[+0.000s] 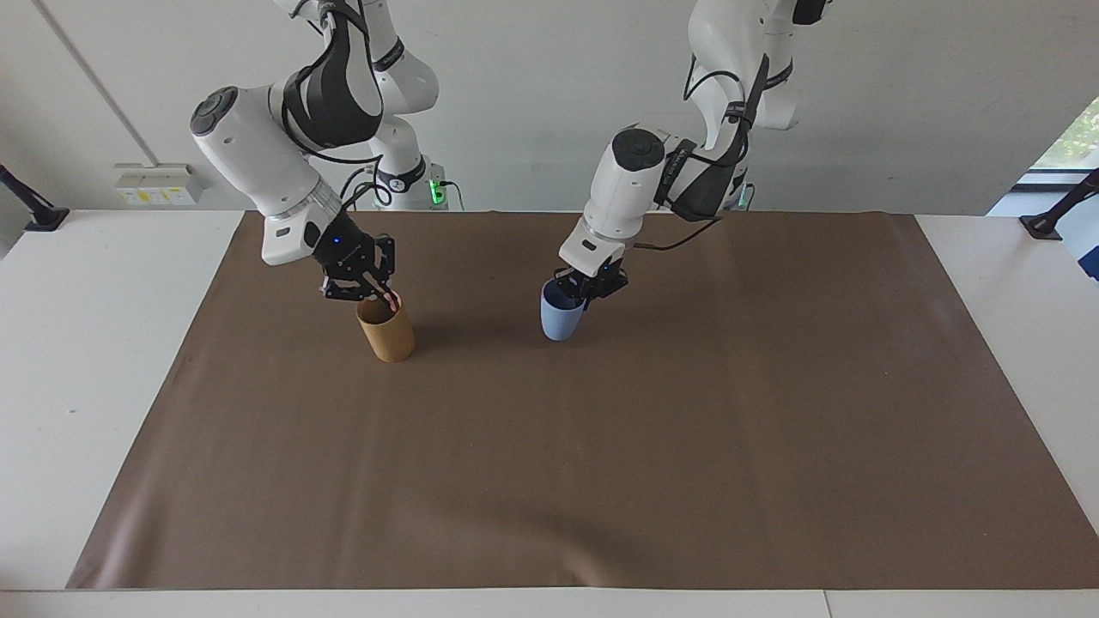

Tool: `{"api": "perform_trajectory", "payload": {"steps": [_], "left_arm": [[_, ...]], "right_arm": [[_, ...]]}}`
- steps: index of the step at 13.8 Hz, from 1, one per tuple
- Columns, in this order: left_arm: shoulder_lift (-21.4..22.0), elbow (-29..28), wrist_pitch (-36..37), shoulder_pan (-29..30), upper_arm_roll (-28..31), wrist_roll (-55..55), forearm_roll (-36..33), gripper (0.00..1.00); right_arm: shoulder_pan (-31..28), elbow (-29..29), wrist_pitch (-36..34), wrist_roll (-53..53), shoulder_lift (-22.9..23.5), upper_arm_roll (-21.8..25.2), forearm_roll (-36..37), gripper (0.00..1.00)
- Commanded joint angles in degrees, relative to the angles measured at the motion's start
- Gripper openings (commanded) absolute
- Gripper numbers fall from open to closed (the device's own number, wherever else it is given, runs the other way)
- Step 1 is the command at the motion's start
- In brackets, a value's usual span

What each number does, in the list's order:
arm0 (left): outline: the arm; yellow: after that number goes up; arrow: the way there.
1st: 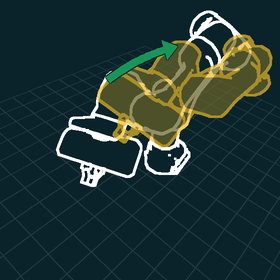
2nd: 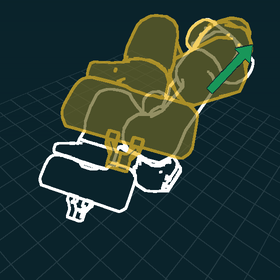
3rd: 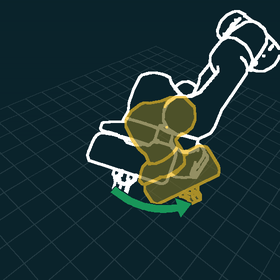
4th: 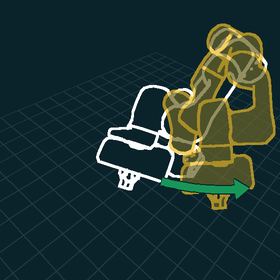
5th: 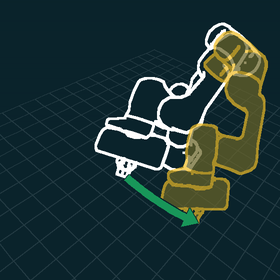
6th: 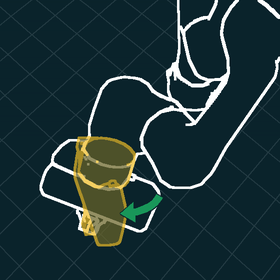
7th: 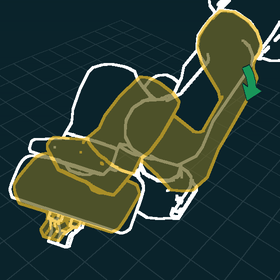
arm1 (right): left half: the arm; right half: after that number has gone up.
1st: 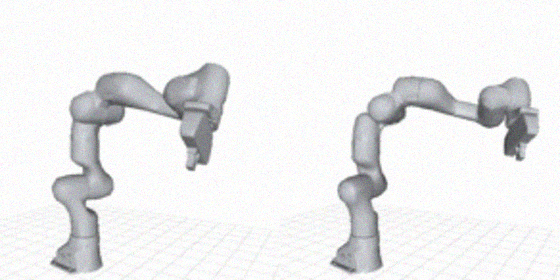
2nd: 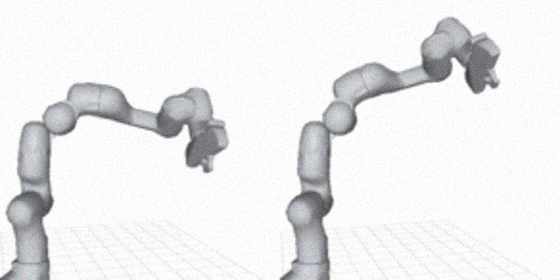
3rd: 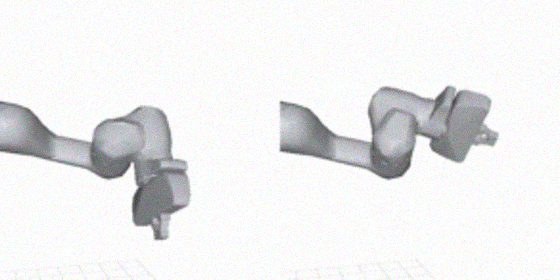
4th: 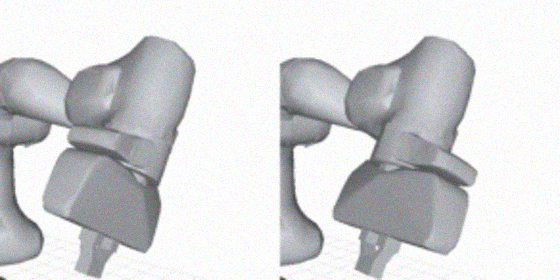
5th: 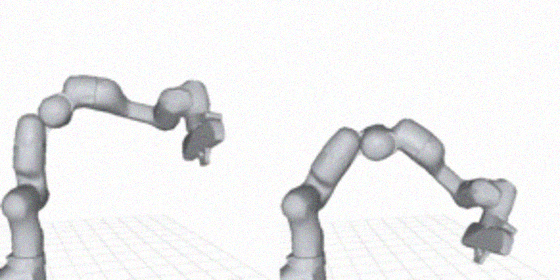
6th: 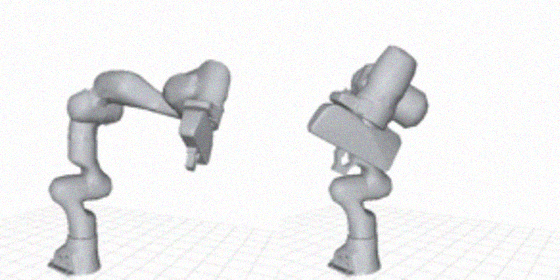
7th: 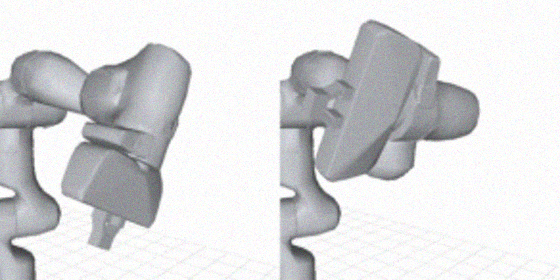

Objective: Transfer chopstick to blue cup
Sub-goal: 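Lift the chopstick with the right gripper while the left gripper releases the cup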

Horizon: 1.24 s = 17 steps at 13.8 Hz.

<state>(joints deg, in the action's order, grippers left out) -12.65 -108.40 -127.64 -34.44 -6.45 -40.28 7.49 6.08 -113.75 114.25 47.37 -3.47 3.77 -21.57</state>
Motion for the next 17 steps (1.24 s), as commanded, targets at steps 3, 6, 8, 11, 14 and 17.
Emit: {"api": "perform_trajectory", "payload": {"steps": [3,6,8,11,14,17], "left_arm": [[-1.94,1.18,1.77,-0.98,1.00,-1.30,-1.68,0.00],[-1.42,-0.14,2.22,-0.80,1.00,-1.03,-1.77,0.00],[-1.76,-0.76,1.60,-0.80,0.91,3.51,-1.69,0.03],[-1.85,-0.58,1.51,-0.45,1.00,5.38,-1.69,0.78],[-0.10,-0.23,2.57,0.86,1.61,7.75,-1.69,1.00],[3.76,-0.23,4.14,3.14,1.79,8.63,-1.69,1.00]], "right_arm": [[-0.54,6.77,-7.36,-5.00,-1.97,-0.08,1.80,0.06],[-1.50,9.59,-10.09,-6.84,-2.77,-0.08,0.75,0.05],[-1.51,10.56,-10.45,-8.60,-3.20,-0.17,0.57,0.04],[-0.55,10.30,-9.67,-13.33,-3.73,-0.87,0.48,0.01],[2.09,9.95,-8.70,-21.41,-4.00,-1.31,1.44,0.00],[4.11,9.07,-6.07,-23.46,-3.65,-1.40,1.80,0.00]]}}
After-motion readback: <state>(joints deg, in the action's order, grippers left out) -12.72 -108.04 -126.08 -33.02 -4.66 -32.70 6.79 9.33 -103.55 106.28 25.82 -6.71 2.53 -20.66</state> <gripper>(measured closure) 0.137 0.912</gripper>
